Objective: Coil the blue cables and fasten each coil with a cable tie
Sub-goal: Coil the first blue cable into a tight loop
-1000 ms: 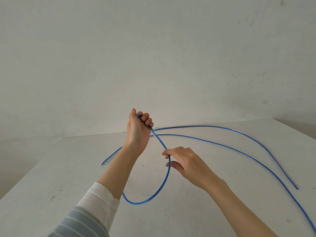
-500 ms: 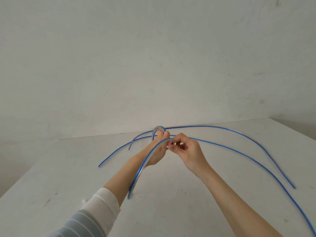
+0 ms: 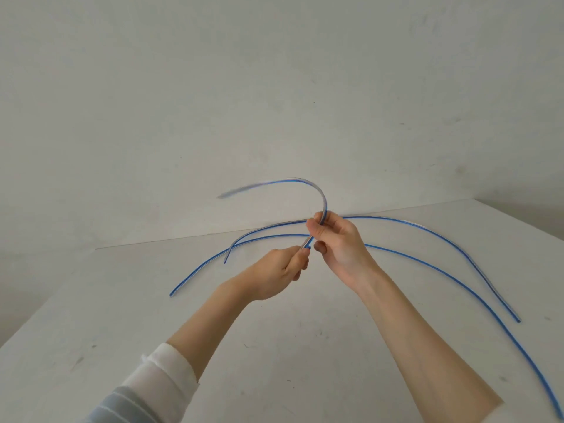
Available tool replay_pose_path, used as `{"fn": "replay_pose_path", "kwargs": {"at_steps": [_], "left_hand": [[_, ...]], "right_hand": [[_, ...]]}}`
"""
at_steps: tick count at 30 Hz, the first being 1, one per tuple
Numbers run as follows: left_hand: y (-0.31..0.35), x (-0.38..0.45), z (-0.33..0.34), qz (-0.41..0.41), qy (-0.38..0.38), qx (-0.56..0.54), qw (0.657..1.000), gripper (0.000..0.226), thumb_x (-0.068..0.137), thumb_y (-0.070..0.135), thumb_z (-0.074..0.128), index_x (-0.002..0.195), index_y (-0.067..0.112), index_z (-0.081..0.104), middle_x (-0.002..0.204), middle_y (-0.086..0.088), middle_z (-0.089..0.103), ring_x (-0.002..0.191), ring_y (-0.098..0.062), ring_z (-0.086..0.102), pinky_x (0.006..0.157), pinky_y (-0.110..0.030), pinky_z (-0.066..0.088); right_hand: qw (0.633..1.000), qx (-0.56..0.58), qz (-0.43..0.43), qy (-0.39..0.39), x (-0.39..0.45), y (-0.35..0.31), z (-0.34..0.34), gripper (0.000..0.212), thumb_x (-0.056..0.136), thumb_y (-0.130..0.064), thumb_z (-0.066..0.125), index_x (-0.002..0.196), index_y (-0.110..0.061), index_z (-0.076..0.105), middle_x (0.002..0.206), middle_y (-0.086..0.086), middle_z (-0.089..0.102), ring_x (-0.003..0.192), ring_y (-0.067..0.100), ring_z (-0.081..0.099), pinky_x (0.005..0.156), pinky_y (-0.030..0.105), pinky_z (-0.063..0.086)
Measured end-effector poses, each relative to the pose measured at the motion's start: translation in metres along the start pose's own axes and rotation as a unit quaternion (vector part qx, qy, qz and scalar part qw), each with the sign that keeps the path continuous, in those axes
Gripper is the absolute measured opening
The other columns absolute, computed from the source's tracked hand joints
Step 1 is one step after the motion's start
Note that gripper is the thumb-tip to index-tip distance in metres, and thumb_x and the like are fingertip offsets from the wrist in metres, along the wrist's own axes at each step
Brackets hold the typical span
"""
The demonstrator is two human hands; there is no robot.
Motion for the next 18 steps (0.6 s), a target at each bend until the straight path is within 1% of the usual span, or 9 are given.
{"fn": "replay_pose_path", "kwargs": {"at_steps": [2, 4, 6, 8, 10, 11, 13, 15, 18], "left_hand": [[0.0, -0.002, -0.002, -0.006, 0.01, -0.045, 0.999, 0.037, 0.1, 0.035, 0.023, 0.068, 0.026, 0.04, 0.06, 0.012, 0.045, 0.055, -0.005, 0.04, 0.062, -0.024, 0.036], [0.0, -0.003, -0.002, -0.012, 0.013, -0.131, 0.991, 0.038, 0.1, 0.032, 0.024, 0.066, 0.021, 0.036, 0.051, 0.014, 0.039, 0.049, -0.004, 0.032, 0.056, -0.019, 0.031], [-0.002, -0.006, -0.001, -0.011, 0.006, -0.222, 0.975, 0.034, 0.098, 0.03, 0.025, 0.066, 0.019, 0.029, 0.051, 0.012, 0.028, 0.048, -0.008, 0.024, 0.051, -0.015, 0.026], [-0.008, -0.01, 0.001, -0.014, 0.01, -0.287, 0.958, 0.029, 0.093, 0.033, 0.027, 0.067, 0.02, 0.025, 0.057, 0.009, 0.022, 0.052, -0.012, 0.018, 0.049, -0.019, 0.02], [-0.017, -0.012, 0.001, -0.019, 0.031, -0.356, 0.934, 0.029, 0.088, 0.035, 0.03, 0.063, 0.02, 0.028, 0.056, 0.007, 0.021, 0.051, -0.013, 0.016, 0.049, -0.023, 0.017], [-0.021, -0.013, 0.002, -0.018, 0.038, -0.403, 0.914, 0.03, 0.086, 0.035, 0.031, 0.06, 0.021, 0.032, 0.053, 0.009, 0.023, 0.049, -0.012, 0.016, 0.047, -0.022, 0.017], [-0.024, -0.016, 0.003, -0.009, 0.034, -0.517, 0.855, 0.032, 0.085, 0.035, 0.036, 0.056, 0.021, 0.042, 0.048, 0.011, 0.024, 0.046, -0.01, 0.015, 0.044, -0.02, 0.019], [-0.023, -0.017, 0.001, 0.008, 0.02, -0.622, 0.783, 0.032, 0.083, 0.035, 0.043, 0.058, 0.018, 0.052, 0.046, 0.01, 0.019, 0.043, -0.01, 0.016, 0.043, -0.02, 0.022], [-0.02, -0.018, -0.004, 0.031, 0.013, -0.718, 0.695, 0.028, 0.083, 0.034, 0.05, 0.065, 0.014, 0.06, 0.047, 0.008, 0.017, 0.04, -0.01, 0.016, 0.044, -0.019, 0.026]], "right_hand": [[1.0, 0.017, -0.002, 0.012, 0.004, -0.004, 0.0, 0.02, 0.081, -0.006, 0.065, 0.07, -0.021, 0.059, 0.062, -0.011, 0.05, 0.058, 0.006, 0.044, 0.052, 0.019, 0.031], [0.998, 0.056, -0.004, 0.034, 0.009, -0.008, -0.001, 0.019, 0.082, 0.0, 0.064, 0.078, -0.016, 0.054, 0.065, -0.007, 0.053, 0.056, 0.007, 0.048, 0.051, 0.02, 0.034], [0.992, 0.105, -0.005, 0.075, 0.013, -0.012, -0.006, 0.018, 0.083, 0.002, 0.062, 0.086, -0.013, 0.052, 0.068, -0.002, 0.057, 0.055, 0.009, 0.056, 0.052, 0.02, 0.039], [0.986, 0.135, -0.006, 0.096, 0.016, -0.018, -0.011, 0.017, 0.085, 0.002, 0.059, 0.088, -0.013, 0.053, 0.064, -0.003, 0.061, 0.055, 0.01, 0.061, 0.055, 0.019, 0.045], [0.983, 0.158, -0.002, 0.091, 0.016, -0.019, -0.014, 0.015, 0.086, 0.001, 0.058, 0.084, -0.013, 0.055, 0.061, -0.005, 0.062, 0.058, 0.011, 0.063, 0.059, 0.019, 0.05], [0.983, 0.166, -0.002, 0.083, 0.016, -0.018, -0.014, 0.014, 0.087, -0.001, 0.057, 0.082, -0.013, 0.056, 0.06, -0.005, 0.063, 0.06, 0.011, 0.064, 0.059, 0.018, 0.051], [0.983, 0.174, -0.013, 0.058, 0.014, -0.017, -0.013, 0.013, 0.088, -0.003, 0.056, 0.079, -0.012, 0.058, 0.063, -0.005, 0.063, 0.066, 0.01, 0.065, 0.061, 0.016, 0.051], [0.982, 0.18, -0.032, 0.037, 0.01, -0.014, -0.011, 0.011, 0.087, -0.005, 0.056, 0.079, -0.011, 0.058, 0.066, -0.003, 0.065, 0.072, 0.011, 0.067, 0.066, 0.016, 0.052], [0.98, 0.182, -0.073, 0.03, 0.004, -0.01, -0.01, 0.005, 0.078, -0.007, 0.062, 0.075, -0.011, 0.062, 0.072, 0.0, 0.069, 0.08, 0.014, 0.069, 0.073, 0.018, 0.053]]}}
Point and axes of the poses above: each hand's wrist, its own x-axis towards the middle knuckle, its own z-axis out of the palm, y = z × x, the point moved 7 cm from there along x, towards the middle knuckle
